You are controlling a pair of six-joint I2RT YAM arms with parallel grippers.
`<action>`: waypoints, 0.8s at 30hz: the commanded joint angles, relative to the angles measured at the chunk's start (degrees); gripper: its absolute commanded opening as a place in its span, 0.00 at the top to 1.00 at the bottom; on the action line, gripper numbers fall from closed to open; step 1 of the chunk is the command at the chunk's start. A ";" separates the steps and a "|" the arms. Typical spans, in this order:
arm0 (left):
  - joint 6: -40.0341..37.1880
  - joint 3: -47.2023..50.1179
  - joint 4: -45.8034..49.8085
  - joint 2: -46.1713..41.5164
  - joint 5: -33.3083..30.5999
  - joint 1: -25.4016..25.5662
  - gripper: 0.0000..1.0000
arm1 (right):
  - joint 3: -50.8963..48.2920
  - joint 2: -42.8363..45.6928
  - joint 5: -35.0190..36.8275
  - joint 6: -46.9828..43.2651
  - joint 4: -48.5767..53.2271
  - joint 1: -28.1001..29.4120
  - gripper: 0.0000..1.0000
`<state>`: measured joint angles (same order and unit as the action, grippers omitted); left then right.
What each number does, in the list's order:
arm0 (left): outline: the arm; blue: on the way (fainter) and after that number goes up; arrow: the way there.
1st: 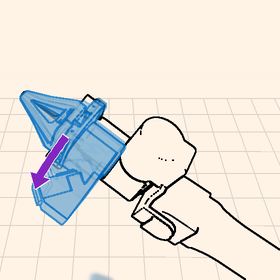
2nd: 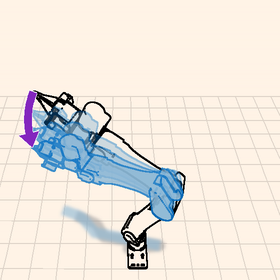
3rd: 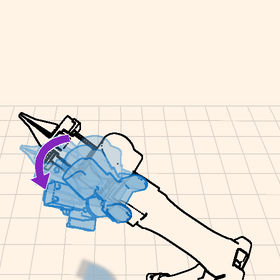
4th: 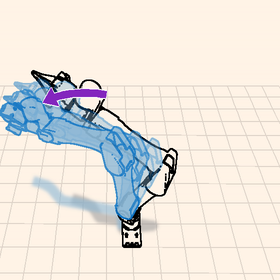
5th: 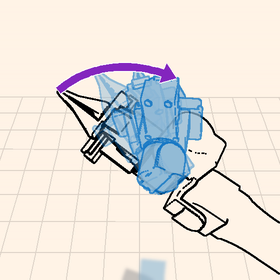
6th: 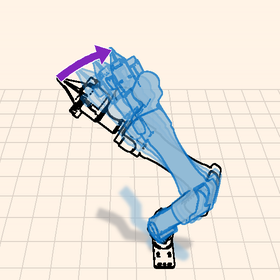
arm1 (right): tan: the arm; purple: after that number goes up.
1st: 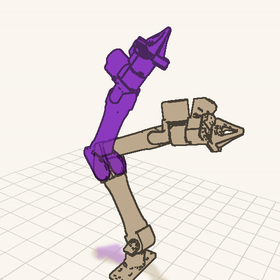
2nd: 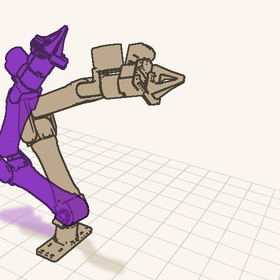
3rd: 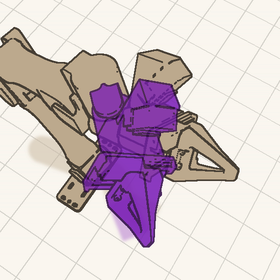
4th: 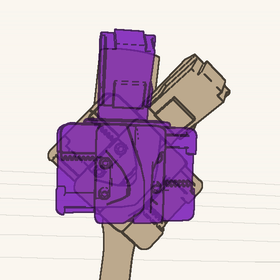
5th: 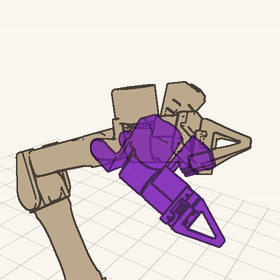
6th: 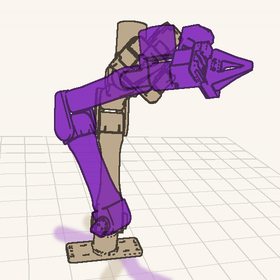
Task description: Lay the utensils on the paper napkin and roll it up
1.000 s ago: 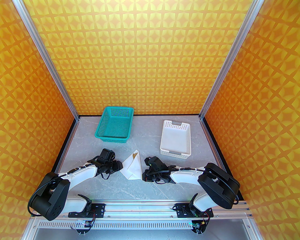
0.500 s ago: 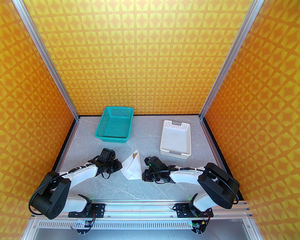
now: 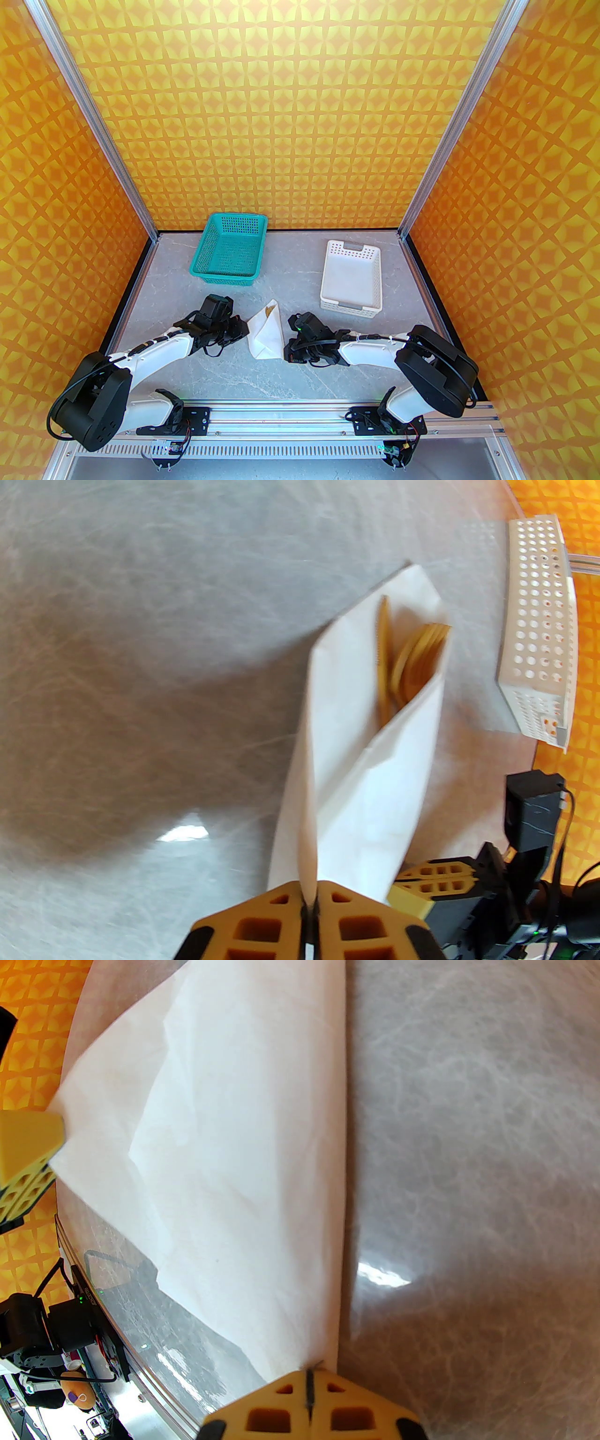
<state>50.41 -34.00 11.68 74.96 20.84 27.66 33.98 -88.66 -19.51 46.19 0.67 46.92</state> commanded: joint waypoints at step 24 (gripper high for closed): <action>2.41 -18.57 -7.25 19.57 3.77 9.70 0.94 | -0.40 -2.86 2.72 -0.96 4.86 0.78 1.00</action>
<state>52.71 -50.48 5.91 92.55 23.75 37.08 34.24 -88.95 -19.46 46.19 0.64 47.18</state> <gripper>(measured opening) 0.064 0.045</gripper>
